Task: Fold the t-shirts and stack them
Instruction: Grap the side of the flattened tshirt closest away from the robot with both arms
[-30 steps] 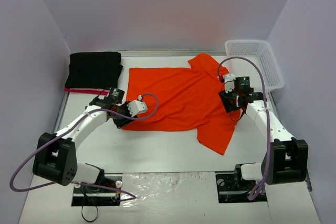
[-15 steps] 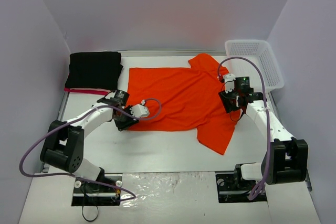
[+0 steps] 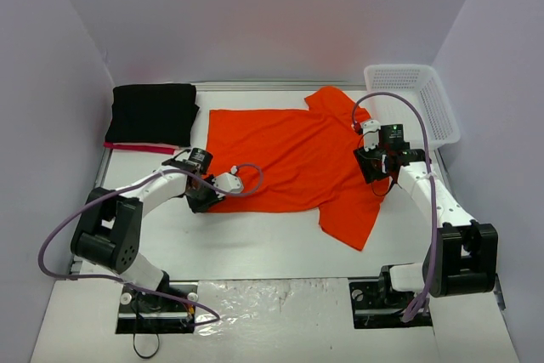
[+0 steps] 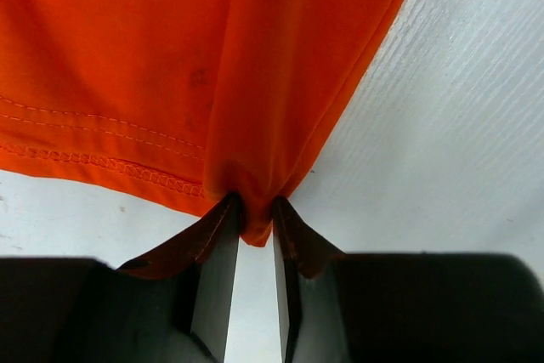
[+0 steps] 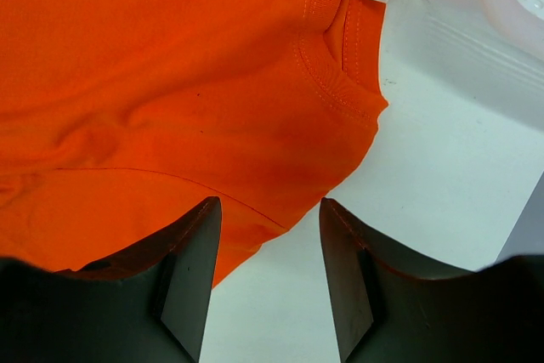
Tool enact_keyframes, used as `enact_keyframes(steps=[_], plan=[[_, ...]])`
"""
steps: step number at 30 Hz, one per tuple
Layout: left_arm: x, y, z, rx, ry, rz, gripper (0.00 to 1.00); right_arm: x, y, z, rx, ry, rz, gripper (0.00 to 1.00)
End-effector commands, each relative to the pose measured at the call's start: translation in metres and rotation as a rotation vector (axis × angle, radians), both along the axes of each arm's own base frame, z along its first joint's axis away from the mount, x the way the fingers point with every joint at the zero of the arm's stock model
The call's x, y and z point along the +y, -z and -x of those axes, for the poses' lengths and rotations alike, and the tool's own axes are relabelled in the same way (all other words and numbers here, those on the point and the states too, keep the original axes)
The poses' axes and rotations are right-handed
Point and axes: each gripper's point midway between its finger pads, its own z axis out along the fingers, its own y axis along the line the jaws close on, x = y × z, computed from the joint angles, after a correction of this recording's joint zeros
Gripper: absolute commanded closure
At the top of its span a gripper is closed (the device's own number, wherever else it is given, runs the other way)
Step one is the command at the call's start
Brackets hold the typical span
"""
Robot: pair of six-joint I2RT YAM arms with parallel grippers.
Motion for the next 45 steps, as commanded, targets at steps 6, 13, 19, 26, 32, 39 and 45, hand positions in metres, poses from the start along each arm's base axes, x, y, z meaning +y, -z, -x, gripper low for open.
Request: enact_keyframes(steps=[6, 13, 19, 26, 32, 39, 45], plan=[[0.004, 0.018, 0.016, 0.047, 0.014, -0.045, 0.84, -0.004, 0.002, 0.002, 0.003, 0.022, 0.005, 0.54], [0.004, 0.01, 0.014, 0.028, -0.007, -0.048, 0.98, -0.004, 0.0, 0.001, -0.004, 0.021, 0.004, 0.54], [-0.01, -0.05, 0.001, -0.052, -0.042, 0.061, 0.98, -0.01, -0.016, 0.005, -0.027, 0.008, 0.04, 0.54], [-0.003, -0.101, -0.009, -0.161, -0.094, 0.099, 0.98, -0.017, -0.037, 0.023, -0.015, -0.072, 0.112, 0.51], [0.004, -0.107, -0.014, -0.199, -0.126, 0.088, 0.98, -0.019, -0.036, 0.051, 0.161, -0.207, 0.158, 0.5], [0.005, -0.103, -0.017, -0.208, -0.162, 0.088, 0.98, -0.031, 0.005, 0.087, 0.373, -0.291, 0.222, 0.47], [0.004, -0.101, -0.017, -0.222, -0.179, 0.105, 0.98, -0.028, 0.038, 0.104, 0.53, -0.372, 0.191, 0.47]])
